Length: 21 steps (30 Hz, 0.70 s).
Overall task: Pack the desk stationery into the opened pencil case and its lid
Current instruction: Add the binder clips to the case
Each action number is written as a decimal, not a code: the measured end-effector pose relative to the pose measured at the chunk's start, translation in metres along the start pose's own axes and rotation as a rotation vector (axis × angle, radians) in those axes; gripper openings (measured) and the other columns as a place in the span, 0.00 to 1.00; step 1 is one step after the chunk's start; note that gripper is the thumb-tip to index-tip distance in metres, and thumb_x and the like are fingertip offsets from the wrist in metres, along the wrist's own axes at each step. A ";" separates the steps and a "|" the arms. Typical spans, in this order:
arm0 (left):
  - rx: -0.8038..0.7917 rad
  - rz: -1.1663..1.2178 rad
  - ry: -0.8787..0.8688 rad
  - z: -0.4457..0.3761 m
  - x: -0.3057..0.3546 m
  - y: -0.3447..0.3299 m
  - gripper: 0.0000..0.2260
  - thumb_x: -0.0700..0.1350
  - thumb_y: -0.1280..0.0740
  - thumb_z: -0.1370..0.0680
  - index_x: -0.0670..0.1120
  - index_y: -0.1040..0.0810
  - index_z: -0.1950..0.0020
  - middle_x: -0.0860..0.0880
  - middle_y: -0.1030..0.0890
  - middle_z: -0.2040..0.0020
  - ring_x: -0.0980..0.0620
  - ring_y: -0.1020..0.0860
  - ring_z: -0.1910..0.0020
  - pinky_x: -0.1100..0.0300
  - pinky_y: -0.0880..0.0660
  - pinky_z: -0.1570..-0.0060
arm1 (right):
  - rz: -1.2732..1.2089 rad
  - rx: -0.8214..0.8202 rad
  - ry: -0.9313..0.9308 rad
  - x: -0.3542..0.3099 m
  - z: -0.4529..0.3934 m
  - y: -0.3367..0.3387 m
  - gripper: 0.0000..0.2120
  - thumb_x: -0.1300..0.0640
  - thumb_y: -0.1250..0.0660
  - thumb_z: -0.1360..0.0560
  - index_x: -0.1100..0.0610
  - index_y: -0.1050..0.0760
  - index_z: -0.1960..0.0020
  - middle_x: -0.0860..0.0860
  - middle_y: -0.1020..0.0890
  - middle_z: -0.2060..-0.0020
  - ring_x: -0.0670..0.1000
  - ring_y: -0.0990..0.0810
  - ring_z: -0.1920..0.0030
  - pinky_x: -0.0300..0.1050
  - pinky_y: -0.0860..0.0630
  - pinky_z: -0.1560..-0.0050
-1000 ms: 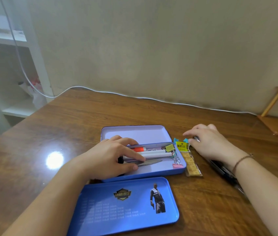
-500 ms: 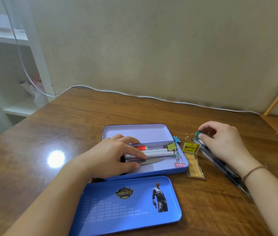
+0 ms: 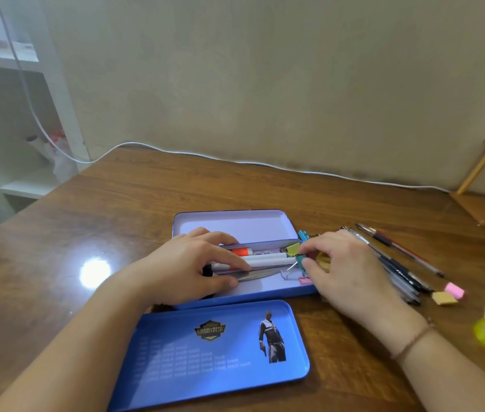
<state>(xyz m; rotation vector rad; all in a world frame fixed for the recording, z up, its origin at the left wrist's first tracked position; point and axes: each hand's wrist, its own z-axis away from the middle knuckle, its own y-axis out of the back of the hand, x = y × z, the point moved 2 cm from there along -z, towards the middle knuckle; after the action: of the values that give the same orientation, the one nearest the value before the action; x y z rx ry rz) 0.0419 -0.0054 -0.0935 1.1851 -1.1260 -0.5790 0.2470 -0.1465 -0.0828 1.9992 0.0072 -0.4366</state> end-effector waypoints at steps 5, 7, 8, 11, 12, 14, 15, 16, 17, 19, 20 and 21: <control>0.003 0.002 0.000 0.000 -0.001 -0.001 0.13 0.60 0.34 0.23 0.71 0.25 0.39 0.63 0.33 0.28 0.60 0.37 0.32 0.58 0.35 0.35 | 0.108 0.046 0.039 0.002 -0.002 -0.002 0.05 0.55 0.32 0.27 0.48 0.17 0.55 0.43 0.22 0.58 0.47 0.28 0.54 0.42 0.31 0.59; 0.004 0.004 0.000 0.000 -0.002 -0.001 0.13 0.60 0.34 0.23 0.71 0.25 0.39 0.63 0.33 0.29 0.60 0.36 0.33 0.58 0.35 0.35 | 0.135 0.036 0.044 0.002 -0.003 -0.001 0.05 0.53 0.32 0.27 0.47 0.17 0.55 0.43 0.24 0.58 0.47 0.29 0.55 0.41 0.33 0.59; 0.005 0.010 -0.001 0.000 -0.002 -0.001 0.13 0.60 0.35 0.24 0.71 0.25 0.39 0.63 0.33 0.29 0.60 0.36 0.33 0.58 0.35 0.35 | 0.142 0.029 0.046 0.002 -0.003 -0.001 0.05 0.52 0.32 0.27 0.47 0.17 0.54 0.43 0.24 0.58 0.46 0.30 0.55 0.41 0.34 0.59; 0.001 0.019 -0.002 0.000 -0.002 -0.001 0.14 0.63 0.37 0.26 0.71 0.25 0.40 0.63 0.33 0.29 0.60 0.36 0.33 0.58 0.34 0.35 | 0.150 -0.014 0.033 0.002 -0.001 -0.001 0.07 0.50 0.33 0.26 0.46 0.19 0.49 0.43 0.24 0.54 0.45 0.31 0.52 0.40 0.35 0.58; -0.003 0.015 0.002 0.000 -0.002 -0.001 0.15 0.63 0.38 0.27 0.71 0.25 0.40 0.63 0.33 0.29 0.60 0.36 0.33 0.58 0.34 0.35 | 0.151 -0.028 0.029 0.002 -0.001 -0.001 0.08 0.49 0.34 0.26 0.45 0.19 0.48 0.43 0.25 0.53 0.45 0.31 0.51 0.39 0.35 0.57; -0.003 0.010 0.008 0.000 -0.001 -0.001 0.16 0.64 0.39 0.27 0.71 0.25 0.40 0.63 0.33 0.29 0.60 0.36 0.33 0.57 0.34 0.35 | 0.147 -0.043 0.017 0.002 -0.001 0.000 0.08 0.48 0.33 0.26 0.45 0.20 0.48 0.42 0.25 0.52 0.45 0.31 0.50 0.39 0.35 0.56; 0.001 0.011 0.008 0.000 -0.001 -0.001 0.15 0.64 0.38 0.27 0.71 0.25 0.40 0.63 0.33 0.29 0.60 0.36 0.33 0.56 0.34 0.35 | 0.137 -0.045 0.009 0.002 -0.001 0.001 0.07 0.48 0.33 0.26 0.45 0.20 0.49 0.42 0.25 0.52 0.45 0.32 0.50 0.39 0.35 0.56; 0.004 0.012 0.006 0.000 -0.001 -0.001 0.14 0.63 0.37 0.25 0.71 0.25 0.40 0.63 0.33 0.29 0.60 0.36 0.33 0.56 0.34 0.35 | 0.126 -0.050 0.006 0.002 -0.001 0.002 0.06 0.49 0.32 0.26 0.45 0.20 0.50 0.41 0.25 0.52 0.44 0.32 0.50 0.39 0.34 0.55; 0.005 0.014 0.004 0.000 -0.001 -0.001 0.13 0.62 0.35 0.24 0.71 0.25 0.40 0.63 0.33 0.29 0.60 0.36 0.33 0.57 0.34 0.35 | 0.117 -0.058 0.013 0.002 -0.001 0.004 0.05 0.49 0.32 0.27 0.45 0.21 0.52 0.41 0.24 0.52 0.44 0.31 0.50 0.39 0.33 0.55; 0.003 0.013 0.002 0.000 -0.001 -0.001 0.13 0.60 0.34 0.23 0.71 0.25 0.40 0.63 0.33 0.29 0.60 0.36 0.33 0.57 0.34 0.35 | 0.093 -0.065 0.048 0.001 0.001 0.007 0.03 0.50 0.30 0.28 0.44 0.22 0.55 0.41 0.22 0.53 0.45 0.30 0.50 0.41 0.30 0.54; 0.002 0.011 0.001 0.000 -0.001 -0.001 0.13 0.60 0.34 0.23 0.71 0.25 0.40 0.63 0.33 0.29 0.60 0.36 0.33 0.57 0.35 0.35 | 0.069 -0.058 0.055 0.001 0.003 0.009 0.03 0.51 0.29 0.29 0.44 0.21 0.56 0.42 0.21 0.55 0.46 0.29 0.51 0.43 0.30 0.55; 0.002 0.011 -0.001 0.000 -0.001 -0.001 0.13 0.60 0.34 0.23 0.71 0.25 0.40 0.63 0.33 0.29 0.60 0.36 0.33 0.57 0.35 0.35 | 0.041 -0.047 0.047 0.001 0.004 0.011 0.03 0.51 0.28 0.29 0.44 0.21 0.57 0.44 0.22 0.58 0.46 0.28 0.53 0.44 0.30 0.55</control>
<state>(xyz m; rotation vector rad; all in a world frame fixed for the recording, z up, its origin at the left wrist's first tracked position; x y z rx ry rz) 0.0419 -0.0046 -0.0947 1.1799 -1.1336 -0.5706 0.2490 -0.1551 -0.0751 1.9600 0.0060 -0.3602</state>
